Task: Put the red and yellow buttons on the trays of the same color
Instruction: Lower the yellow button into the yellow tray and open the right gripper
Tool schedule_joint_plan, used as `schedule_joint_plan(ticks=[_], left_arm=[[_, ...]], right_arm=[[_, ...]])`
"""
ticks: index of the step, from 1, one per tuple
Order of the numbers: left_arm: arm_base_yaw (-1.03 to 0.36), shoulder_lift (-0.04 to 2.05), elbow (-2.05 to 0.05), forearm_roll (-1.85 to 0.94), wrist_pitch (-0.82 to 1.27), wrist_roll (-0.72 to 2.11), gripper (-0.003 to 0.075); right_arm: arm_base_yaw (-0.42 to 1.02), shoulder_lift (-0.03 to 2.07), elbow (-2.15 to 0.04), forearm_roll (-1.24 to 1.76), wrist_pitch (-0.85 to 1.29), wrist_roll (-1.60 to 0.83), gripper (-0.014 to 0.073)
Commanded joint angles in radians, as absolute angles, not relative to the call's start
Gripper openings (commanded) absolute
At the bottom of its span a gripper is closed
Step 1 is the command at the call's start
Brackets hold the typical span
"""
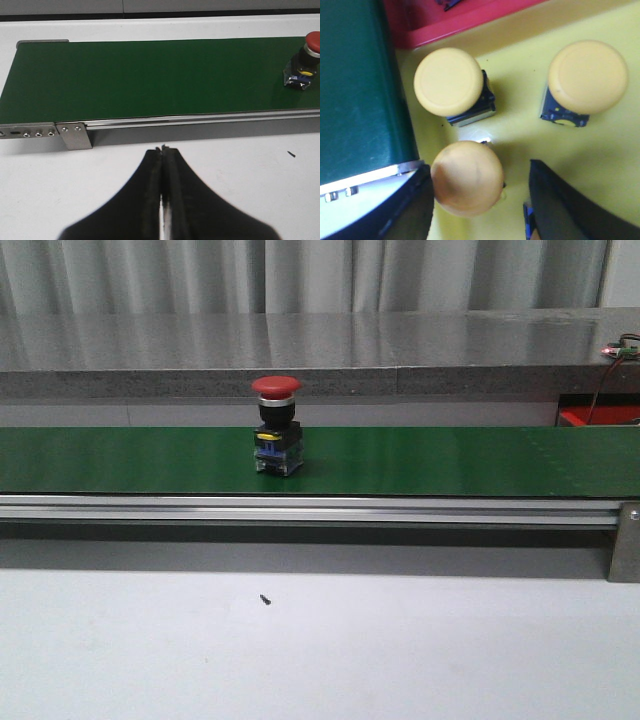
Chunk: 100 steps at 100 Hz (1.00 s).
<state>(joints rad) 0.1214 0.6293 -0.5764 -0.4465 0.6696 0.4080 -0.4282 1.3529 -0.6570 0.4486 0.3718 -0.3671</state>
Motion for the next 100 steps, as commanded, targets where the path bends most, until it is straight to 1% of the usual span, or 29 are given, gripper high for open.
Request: schedule_joint_plan(ticks=[1,20,50,71,78,91,100], left_arm=[[0.116,0.627,-0.603,-0.479,0.608,0.409,-0.002],[0.116,0.627,-0.603,-0.479,0.608,0.409,-0.002],[0.116,0.627,-0.603,-0.479,0.608,0.409,-0.002],[0.116,0.627,-0.603,-0.479,0.608,0.409,-0.002],[0.116,0.627,-0.603,-0.479,0.608,0.409,-0.002],[0.116,0.627,-0.603,-0.479,0.608,0.409,-0.002],[0.116,0.627,-0.603,-0.479,0.608,0.409,-0.002]], right_arm=[[-0.427,1.316,-0.678,0.463,0.351,-0.367,0.0434],[-0.383,1.26,-0.678,0.454,0.35,-0.391,0.0434],[-0.383,1.162,-0.678,0.45,0.359,-0.391,0.0434],[-0.382,1.14,-0.678,0.45,0.377,-0.391,0.0438],[-0.371,1.14,-0.678,0.45,0.379,-0.391,0.047],[-0.322,1.14,-0.688,0.45,0.386,-0.413,0.0605],[-0.286,1.14,-0.712,0.45,0.414,-0.439,0.0601]])
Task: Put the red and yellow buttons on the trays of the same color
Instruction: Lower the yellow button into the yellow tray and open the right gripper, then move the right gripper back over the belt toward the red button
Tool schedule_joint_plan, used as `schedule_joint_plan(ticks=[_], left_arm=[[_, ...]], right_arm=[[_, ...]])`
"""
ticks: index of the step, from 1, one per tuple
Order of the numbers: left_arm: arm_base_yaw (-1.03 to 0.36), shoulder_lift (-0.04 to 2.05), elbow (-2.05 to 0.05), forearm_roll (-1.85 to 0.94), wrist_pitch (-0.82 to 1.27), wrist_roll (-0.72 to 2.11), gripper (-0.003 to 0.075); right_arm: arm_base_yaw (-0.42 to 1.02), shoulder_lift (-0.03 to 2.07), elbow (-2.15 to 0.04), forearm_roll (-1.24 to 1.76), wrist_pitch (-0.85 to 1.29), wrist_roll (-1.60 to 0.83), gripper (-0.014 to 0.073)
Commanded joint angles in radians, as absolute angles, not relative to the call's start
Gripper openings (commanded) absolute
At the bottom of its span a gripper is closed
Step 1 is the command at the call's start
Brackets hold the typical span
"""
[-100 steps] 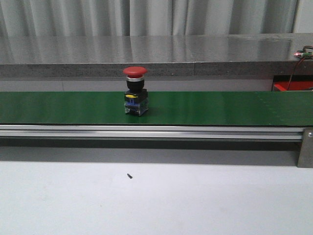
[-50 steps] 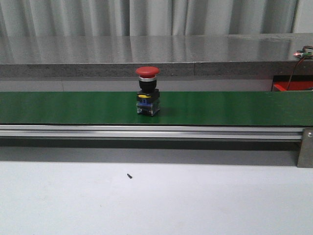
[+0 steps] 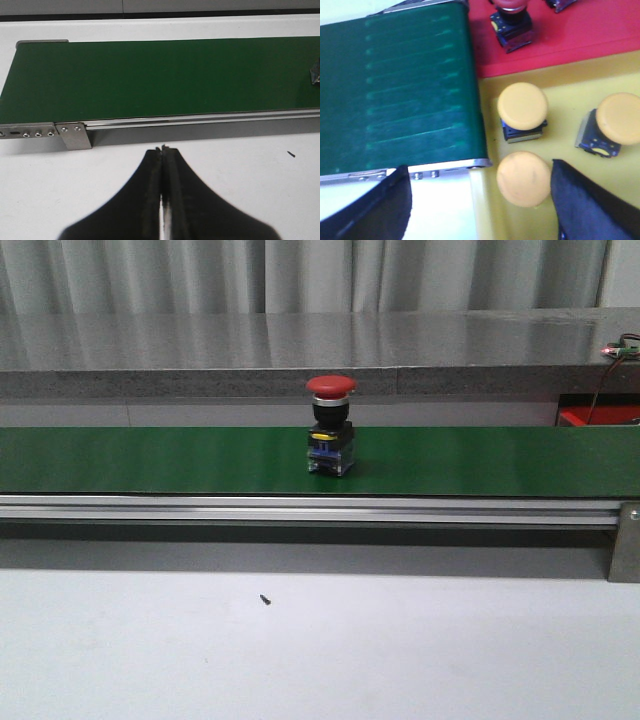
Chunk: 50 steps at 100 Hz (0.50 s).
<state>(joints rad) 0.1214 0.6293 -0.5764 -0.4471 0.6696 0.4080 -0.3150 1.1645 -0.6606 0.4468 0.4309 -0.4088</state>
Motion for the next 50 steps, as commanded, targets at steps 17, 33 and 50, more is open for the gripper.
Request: schedule_joint_plan(ticks=[17,33,50], left_arm=[[0.116,0.627,-0.603,-0.479,0.608,0.409,-0.002],[0.116,0.627,-0.603,-0.479,0.608,0.409,-0.002],[0.116,0.627,-0.603,-0.479,0.608,0.409,-0.002]], right_arm=[[-0.215,1.144,-0.818,0.449,0.534,-0.457,0.0598],[-0.128,1.176,-0.943,0.449,0.653,-0.527,0.0598],[-0.023,1.247,-1.026,0.45,0.728,-0.658,0.0598]])
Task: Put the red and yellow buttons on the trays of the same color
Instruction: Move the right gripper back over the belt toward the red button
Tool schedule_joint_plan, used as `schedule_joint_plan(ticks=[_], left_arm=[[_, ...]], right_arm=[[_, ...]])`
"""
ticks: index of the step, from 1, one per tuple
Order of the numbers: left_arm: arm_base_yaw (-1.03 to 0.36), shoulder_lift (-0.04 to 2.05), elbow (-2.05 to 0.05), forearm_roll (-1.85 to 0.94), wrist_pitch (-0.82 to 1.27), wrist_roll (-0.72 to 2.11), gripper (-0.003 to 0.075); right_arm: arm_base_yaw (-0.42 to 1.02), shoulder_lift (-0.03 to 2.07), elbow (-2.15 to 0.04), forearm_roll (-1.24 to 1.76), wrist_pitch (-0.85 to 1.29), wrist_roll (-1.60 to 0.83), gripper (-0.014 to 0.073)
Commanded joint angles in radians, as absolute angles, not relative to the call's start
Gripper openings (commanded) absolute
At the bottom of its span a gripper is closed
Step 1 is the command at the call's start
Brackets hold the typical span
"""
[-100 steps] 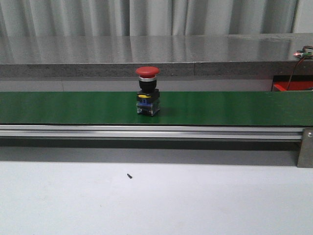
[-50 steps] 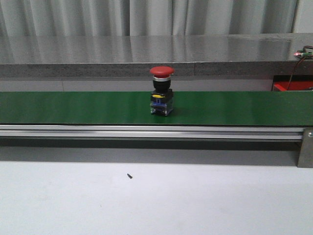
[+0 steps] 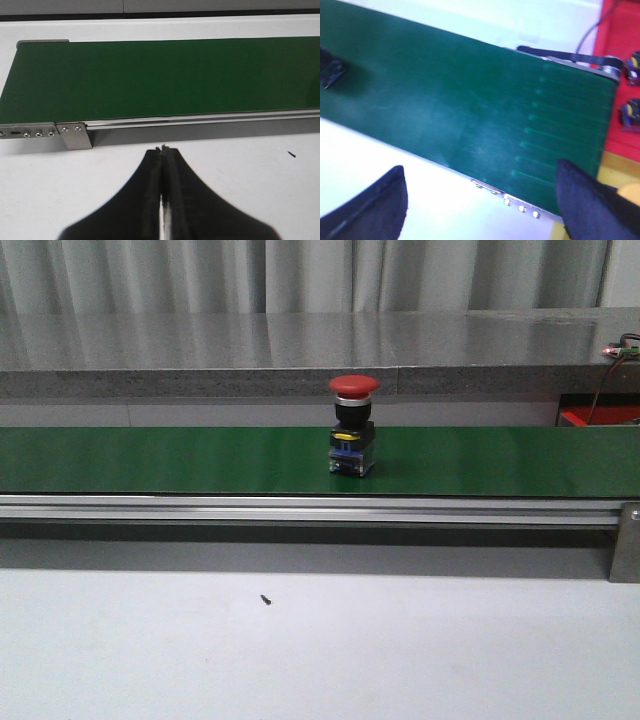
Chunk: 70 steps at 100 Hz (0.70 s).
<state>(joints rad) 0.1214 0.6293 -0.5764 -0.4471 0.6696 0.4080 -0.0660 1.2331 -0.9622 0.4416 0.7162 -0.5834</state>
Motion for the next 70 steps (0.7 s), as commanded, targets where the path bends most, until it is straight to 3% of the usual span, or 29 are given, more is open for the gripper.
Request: schedule_joint_plan(ticks=[1,39,70], left_arm=[[0.116,0.627,-0.603,-0.479,0.608,0.409,-0.002],[0.116,0.627,-0.603,-0.479,0.608,0.409,-0.002],[0.116,0.627,-0.603,-0.479,0.601,0.409,-0.002]], right_arm=[[-0.019,1.254,-1.029,0.45,0.73,-0.668,0.0598],[0.19,1.479,-1.129,0.451,0.711,-0.848,0.0598],[0.242,1.647,-1.263,0.452,0.716,-0.848,0.0598]])
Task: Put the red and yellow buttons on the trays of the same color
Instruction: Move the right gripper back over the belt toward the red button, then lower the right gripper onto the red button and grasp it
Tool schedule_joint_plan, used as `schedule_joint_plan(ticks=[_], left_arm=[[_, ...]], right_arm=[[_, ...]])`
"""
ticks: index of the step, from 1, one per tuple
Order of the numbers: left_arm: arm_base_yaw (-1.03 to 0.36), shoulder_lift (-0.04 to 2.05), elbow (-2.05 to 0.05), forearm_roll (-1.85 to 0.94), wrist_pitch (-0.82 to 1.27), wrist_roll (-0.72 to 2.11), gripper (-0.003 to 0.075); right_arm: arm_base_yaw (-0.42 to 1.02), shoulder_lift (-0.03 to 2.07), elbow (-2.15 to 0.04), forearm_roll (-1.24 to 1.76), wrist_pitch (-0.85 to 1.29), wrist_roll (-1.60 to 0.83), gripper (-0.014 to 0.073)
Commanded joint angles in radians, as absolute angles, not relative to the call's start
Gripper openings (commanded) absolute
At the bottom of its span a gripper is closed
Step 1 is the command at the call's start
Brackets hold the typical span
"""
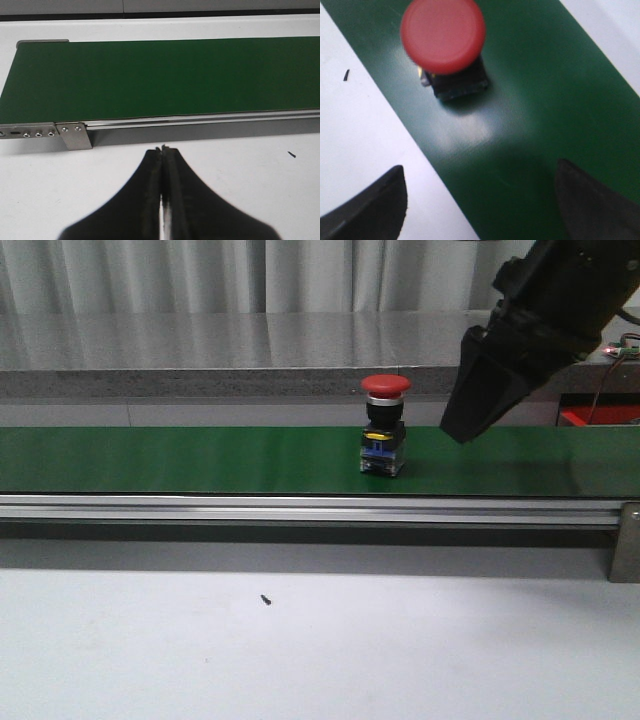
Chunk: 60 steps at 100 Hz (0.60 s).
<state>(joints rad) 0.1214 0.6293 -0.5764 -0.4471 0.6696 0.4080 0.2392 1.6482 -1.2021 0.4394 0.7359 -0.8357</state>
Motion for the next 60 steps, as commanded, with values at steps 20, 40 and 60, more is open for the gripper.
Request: schedule_joint_plan(ticks=[20,40,60], left_arm=[[0.116,0.627,-0.603,-0.479,0.59,0.409,-0.002],[0.116,0.627,-0.603,-0.479,0.579,0.409,-0.002],[0.116,0.627,-0.603,-0.479,0.579,0.409,-0.002]], right_arm=[[0.242,1.734,-1.307,0.453,0.771,-0.886,0.0598],[0.242,1.755,-1.325,0.467,0.765,-0.904,0.0598],[0.242,1.755,-1.325,0.49,0.766,-0.926,0.0598]])
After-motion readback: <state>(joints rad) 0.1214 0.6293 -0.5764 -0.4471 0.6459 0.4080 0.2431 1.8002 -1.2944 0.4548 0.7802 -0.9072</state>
